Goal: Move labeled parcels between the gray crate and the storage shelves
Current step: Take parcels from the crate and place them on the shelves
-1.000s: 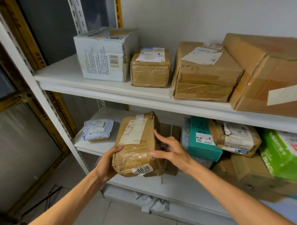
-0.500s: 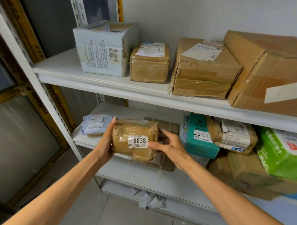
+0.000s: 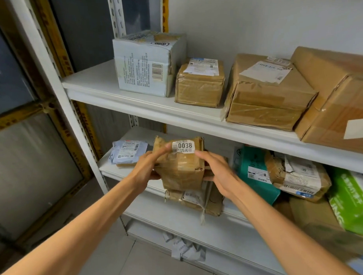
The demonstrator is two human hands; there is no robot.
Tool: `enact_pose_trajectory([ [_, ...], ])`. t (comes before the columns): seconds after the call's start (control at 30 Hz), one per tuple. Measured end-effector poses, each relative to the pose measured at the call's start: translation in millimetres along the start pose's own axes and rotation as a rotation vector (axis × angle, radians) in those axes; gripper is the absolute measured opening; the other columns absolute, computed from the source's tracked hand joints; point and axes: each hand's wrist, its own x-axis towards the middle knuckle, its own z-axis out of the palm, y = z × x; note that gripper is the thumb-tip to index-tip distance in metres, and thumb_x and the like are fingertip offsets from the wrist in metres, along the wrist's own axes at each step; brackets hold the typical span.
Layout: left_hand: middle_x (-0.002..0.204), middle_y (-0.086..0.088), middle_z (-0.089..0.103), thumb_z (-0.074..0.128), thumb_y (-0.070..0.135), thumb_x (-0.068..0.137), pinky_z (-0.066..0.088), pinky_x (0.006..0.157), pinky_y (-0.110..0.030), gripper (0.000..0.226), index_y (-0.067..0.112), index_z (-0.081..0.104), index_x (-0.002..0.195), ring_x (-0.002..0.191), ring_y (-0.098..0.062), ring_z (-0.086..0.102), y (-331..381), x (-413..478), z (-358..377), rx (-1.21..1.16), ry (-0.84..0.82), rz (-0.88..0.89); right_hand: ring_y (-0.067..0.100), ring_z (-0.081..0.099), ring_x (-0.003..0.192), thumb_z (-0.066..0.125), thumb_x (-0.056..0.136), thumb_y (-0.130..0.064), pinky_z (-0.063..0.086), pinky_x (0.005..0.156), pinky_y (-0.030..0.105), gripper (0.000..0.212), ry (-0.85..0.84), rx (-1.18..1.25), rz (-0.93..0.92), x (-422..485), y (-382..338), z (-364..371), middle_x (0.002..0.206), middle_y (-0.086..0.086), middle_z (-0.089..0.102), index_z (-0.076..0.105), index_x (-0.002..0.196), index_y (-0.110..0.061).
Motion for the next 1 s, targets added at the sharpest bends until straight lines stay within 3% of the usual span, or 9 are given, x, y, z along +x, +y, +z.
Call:
enact_pose_trajectory([
  [0.1, 0.091, -0.001, 0.072, 0.055, 0.055, 0.087, 0.049, 0.092, -0.043, 0.033, 0.025, 0.067, 0.094, 0.092, -0.023, 0.066, 1, 7, -2, -0.065, 0.049, -0.021, 0.022, 0.034, 0.140, 0.068, 0.076, -0.058, 0.029, 0.107, 0.034, 0.106, 0.075, 0.072, 0.031, 10, 12, 14, 0.156, 0.002, 0.031, 0.011, 0.155, -0.019],
  [0.2, 0.093, -0.004, 0.074, 0.060, 0.060, 0.081, 0.056, 0.077, -0.035, 0.047, 0.018, 0.068, 0.101, 0.087, -0.021, 0.070, -4, 19, -12, -0.121, 0.075, -0.014, 0.026, 0.032, 0.142, 0.066, 0.059, -0.073, 0.031, 0.113, 0.047, 0.125, 0.180, 0.107, 0.068, 21, 18, 32, 0.158, 0.004, 0.027, 0.002, 0.155, -0.025],
  [0.3, 0.101, -0.015, 0.072, 0.078, 0.062, 0.058, 0.057, 0.081, -0.039, 0.075, 0.005, 0.059, 0.102, 0.089, -0.026, 0.070, -12, 37, -27, -0.121, 0.156, -0.033, 0.025, 0.057, 0.118, 0.069, 0.083, -0.047, 0.053, 0.092, 0.045, 0.081, 0.256, 0.113, 0.079, 34, 20, 43, 0.136, 0.001, 0.050, 0.026, 0.148, -0.023],
  [0.37, 0.104, -0.021, 0.070, 0.079, 0.046, 0.061, 0.053, 0.072, -0.035, 0.055, 0.011, 0.055, 0.095, 0.083, -0.025, 0.067, -21, 50, -39, -0.100, 0.180, -0.031, 0.017, 0.067, 0.087, 0.069, 0.088, -0.028, 0.058, 0.066, 0.034, 0.038, 0.238, 0.083, 0.072, 43, 25, 48, 0.112, 0.007, 0.064, 0.047, 0.118, -0.016],
  [0.47, 0.102, -0.020, 0.069, 0.076, 0.018, 0.077, 0.050, 0.068, -0.032, 0.027, 0.014, 0.051, 0.087, 0.087, -0.027, 0.066, -32, 69, -56, -0.049, 0.130, -0.041, 0.008, 0.066, 0.066, 0.070, 0.086, -0.012, 0.052, 0.048, 0.022, 0.033, 0.248, 0.083, 0.101, 58, 38, 52, 0.101, 0.010, 0.064, 0.046, 0.109, -0.008],
  [0.53, 0.102, -0.014, 0.069, 0.073, 0.006, 0.078, 0.053, 0.072, -0.035, 0.025, 0.014, 0.051, 0.088, 0.093, -0.029, 0.066, -37, 84, -66, -0.016, 0.089, -0.049, 0.013, 0.066, 0.072, 0.069, 0.085, -0.003, 0.054, 0.050, 0.024, 0.034, 0.243, 0.115, 0.137, 72, 48, 57, 0.107, 0.013, 0.063, 0.045, 0.109, -0.006],
  [0.67, 0.098, -0.008, 0.072, 0.070, -0.001, 0.080, 0.057, 0.083, -0.046, 0.027, 0.012, 0.050, 0.093, 0.092, -0.029, 0.069, -44, 116, -81, 0.093, 0.052, -0.034, 0.025, 0.063, 0.091, 0.068, 0.083, 0.004, 0.058, 0.079, 0.045, 0.032, 0.252, 0.132, 0.190, 103, 73, 65, 0.112, 0.013, 0.062, 0.043, 0.092, -0.013],
  [0.8, 0.095, -0.013, 0.073, 0.071, -0.003, 0.079, 0.056, 0.086, -0.046, 0.028, 0.004, 0.051, 0.096, 0.097, -0.031, 0.068, -66, 136, -101, 0.147, 0.017, -0.016, 0.018, 0.065, 0.084, 0.067, 0.080, 0.010, 0.055, 0.053, 0.024, 0.033, 0.259, 0.072, 0.165, 127, 84, 72, 0.106, 0.011, 0.064, 0.043, 0.090, -0.011],
  [1.0, 0.099, 0.003, 0.069, 0.079, 0.018, 0.077, 0.053, 0.067, -0.015, 0.027, 0.011, 0.065, 0.100, 0.088, -0.010, 0.067, -76, 143, -111, 0.279, 0.094, 0.098, 0.023, 0.064, 0.102, 0.076, 0.075, 0.003, 0.059, 0.081, 0.040, 0.047, 0.218, -0.051, 0.173, 151, 95, 79, 0.111, 0.010, 0.064, 0.044, 0.107, -0.009],
])
